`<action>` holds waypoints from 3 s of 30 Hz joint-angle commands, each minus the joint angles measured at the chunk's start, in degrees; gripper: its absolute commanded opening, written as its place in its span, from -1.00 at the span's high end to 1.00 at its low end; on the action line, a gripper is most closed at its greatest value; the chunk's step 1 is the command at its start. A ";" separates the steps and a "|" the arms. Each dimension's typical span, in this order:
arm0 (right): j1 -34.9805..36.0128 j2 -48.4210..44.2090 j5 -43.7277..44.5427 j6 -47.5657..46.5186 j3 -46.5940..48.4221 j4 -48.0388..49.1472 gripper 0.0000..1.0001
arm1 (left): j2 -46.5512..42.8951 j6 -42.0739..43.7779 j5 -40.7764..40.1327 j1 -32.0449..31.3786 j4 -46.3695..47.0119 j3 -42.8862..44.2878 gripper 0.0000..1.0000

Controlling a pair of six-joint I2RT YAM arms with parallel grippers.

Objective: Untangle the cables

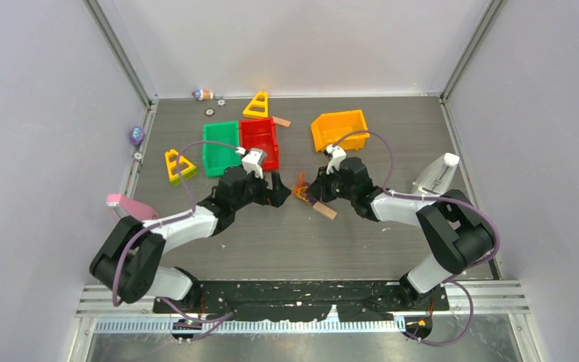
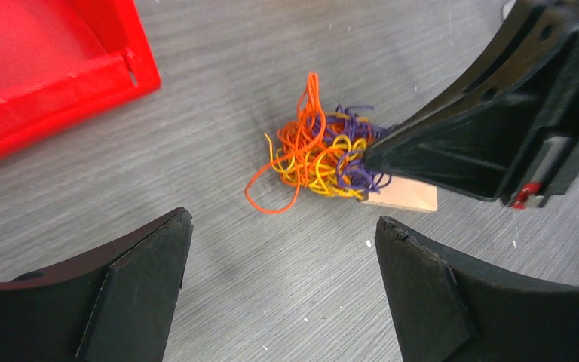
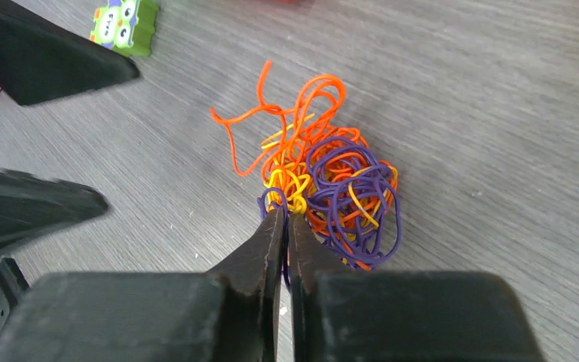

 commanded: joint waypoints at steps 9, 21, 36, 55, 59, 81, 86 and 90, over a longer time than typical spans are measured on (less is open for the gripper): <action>0.03 -7.09 8.54 1.30 -3.99 7.71 -0.24 | 12.85 -1.72 3.39 -1.63 0.56 10.12 -0.78; -1.30 -3.97 6.78 2.52 -1.10 3.56 -0.17 | 19.30 -0.98 5.27 -2.13 -6.58 16.96 -0.66; -2.09 4.15 7.03 3.35 6.99 -7.40 0.89 | 27.96 -2.05 11.30 -2.23 -16.42 26.67 -0.28; -9.35 -3.78 27.54 10.14 2.34 -14.61 0.89 | 15.58 -8.16 8.61 3.27 -8.13 14.42 1.00; -14.67 -10.59 28.20 13.76 -5.13 -9.15 0.89 | 9.14 -10.70 3.44 6.99 -3.27 7.15 1.00; -2.64 -5.74 -6.85 -2.76 -2.05 9.08 -0.53 | 18.53 -12.50 30.52 5.16 10.03 12.38 1.00; 0.09 -4.04 -2.94 -5.78 0.90 3.85 -0.47 | 18.51 -13.23 33.02 4.61 12.61 12.29 1.00; 0.28 -3.16 0.39 -5.97 2.62 1.06 0.36 | 17.62 -12.92 32.78 4.50 13.38 11.54 1.00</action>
